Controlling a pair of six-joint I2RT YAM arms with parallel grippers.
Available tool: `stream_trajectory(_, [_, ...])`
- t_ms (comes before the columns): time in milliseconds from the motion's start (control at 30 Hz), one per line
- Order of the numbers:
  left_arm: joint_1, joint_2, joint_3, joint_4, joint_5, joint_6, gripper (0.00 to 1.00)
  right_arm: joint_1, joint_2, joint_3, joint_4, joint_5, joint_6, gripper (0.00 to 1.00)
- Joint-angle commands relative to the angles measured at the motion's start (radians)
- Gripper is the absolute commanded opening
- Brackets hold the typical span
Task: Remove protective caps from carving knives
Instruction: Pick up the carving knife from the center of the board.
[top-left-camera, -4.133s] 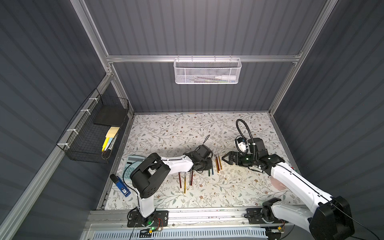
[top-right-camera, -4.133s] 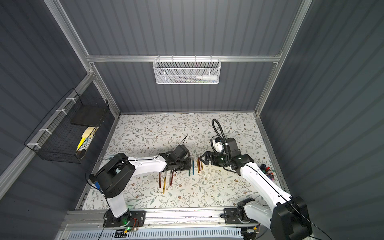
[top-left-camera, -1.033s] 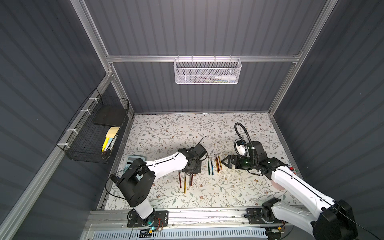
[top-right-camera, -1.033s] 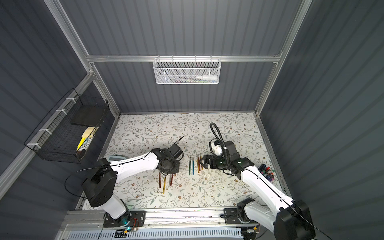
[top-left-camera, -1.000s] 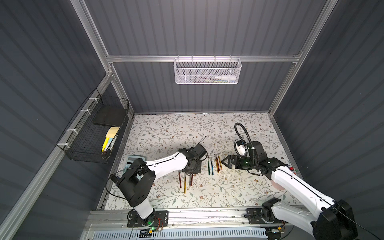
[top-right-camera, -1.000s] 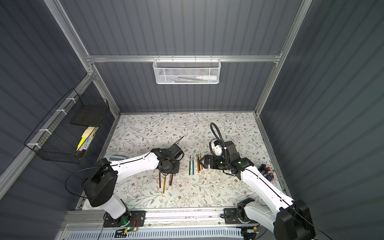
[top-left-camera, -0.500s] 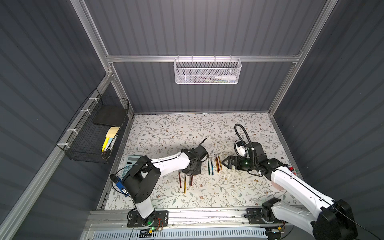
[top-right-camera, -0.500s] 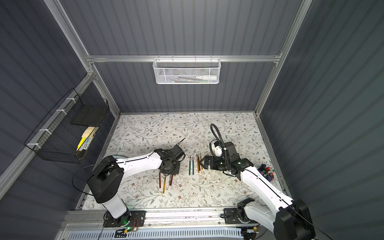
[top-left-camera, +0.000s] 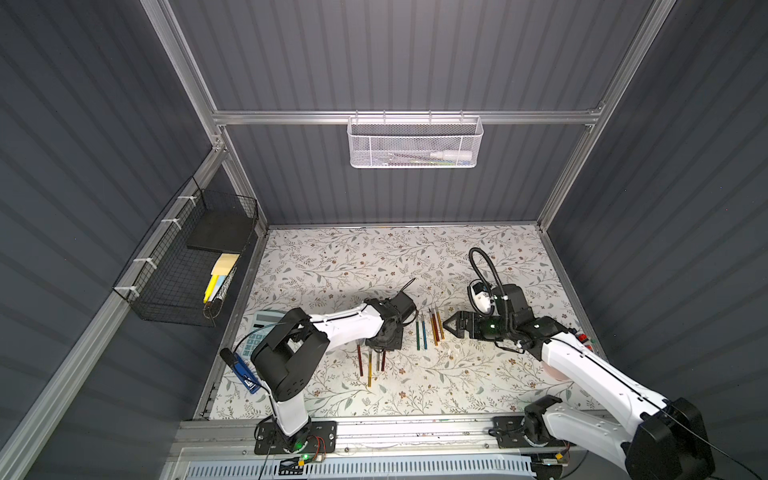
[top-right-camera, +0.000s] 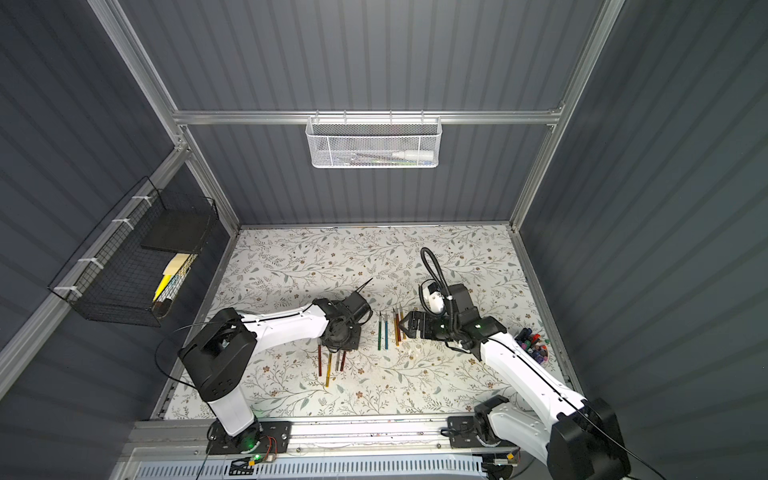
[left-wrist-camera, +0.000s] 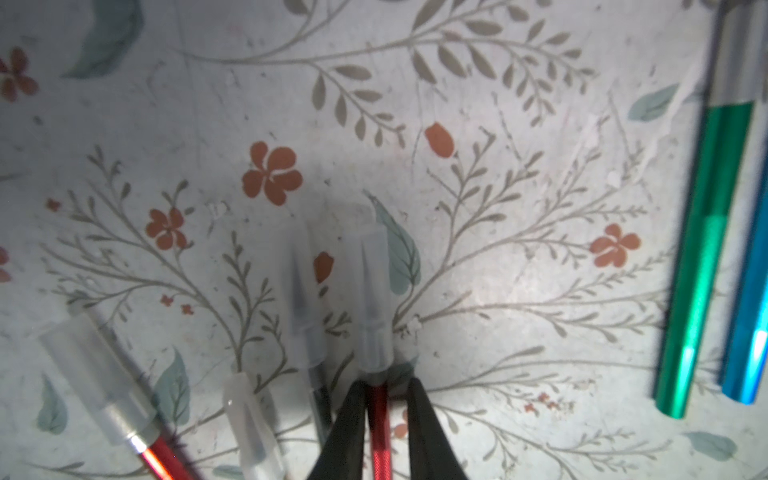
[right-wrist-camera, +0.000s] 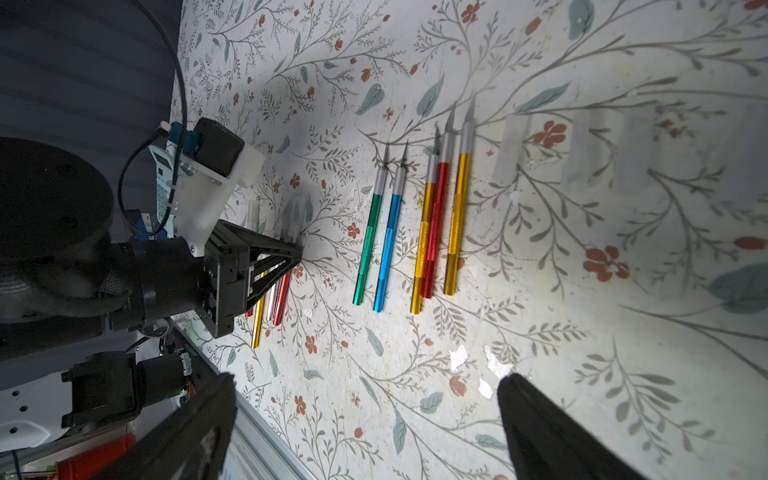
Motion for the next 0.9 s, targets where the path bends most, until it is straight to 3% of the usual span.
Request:
stream_trajectory(0, [0.003, 0.032, -0.003, -0.043, -0.022, 0.035, 0.21, 0.005, -0.006, -0.015, 0.009, 0.018, 0.008, 0.99])
stream_trajectory(400, [-0.005, 0.053, 0.052, -0.108, -0.014, 0.103, 0.09, 0.005, -0.002, -0.030, 0.023, 0.043, 0.034, 0.99])
stream_trajectory(567, [-0.003, -0.029, 0.053, 0.014, 0.135, 0.091, 0.06, 0.005, -0.010, -0.052, 0.064, 0.057, 0.103, 0.97])
stream_trajectory(867, [0.004, -0.130, 0.027, 0.263, 0.386, 0.072, 0.06, 0.007, 0.011, -0.107, 0.305, -0.096, 0.255, 0.85])
